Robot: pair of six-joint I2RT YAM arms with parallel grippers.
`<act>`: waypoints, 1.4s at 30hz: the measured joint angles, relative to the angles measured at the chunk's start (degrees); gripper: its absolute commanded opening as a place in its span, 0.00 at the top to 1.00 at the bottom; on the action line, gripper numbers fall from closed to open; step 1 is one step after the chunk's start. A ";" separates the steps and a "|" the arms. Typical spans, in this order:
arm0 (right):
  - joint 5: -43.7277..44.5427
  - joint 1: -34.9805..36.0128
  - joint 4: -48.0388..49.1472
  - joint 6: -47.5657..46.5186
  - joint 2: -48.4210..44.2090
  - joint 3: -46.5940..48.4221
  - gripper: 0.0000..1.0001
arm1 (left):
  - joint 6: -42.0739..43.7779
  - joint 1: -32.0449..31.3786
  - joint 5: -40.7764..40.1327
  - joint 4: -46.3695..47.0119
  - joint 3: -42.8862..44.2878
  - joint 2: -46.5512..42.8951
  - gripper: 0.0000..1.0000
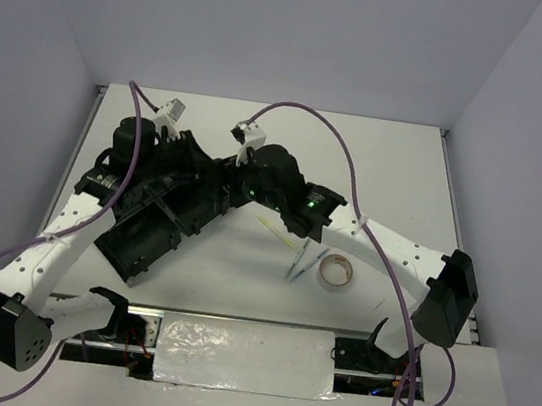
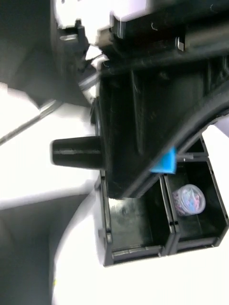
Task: Sort the stationery into containers
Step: Pick up the pen from the center of the board, then place the pen in the storage box.
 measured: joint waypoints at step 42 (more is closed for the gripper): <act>6.27 -14.21 -4.13 1.18 -25.62 -28.22 0.00 | 23.08 12.37 -71.80 -29.14 16.41 30.58 0.01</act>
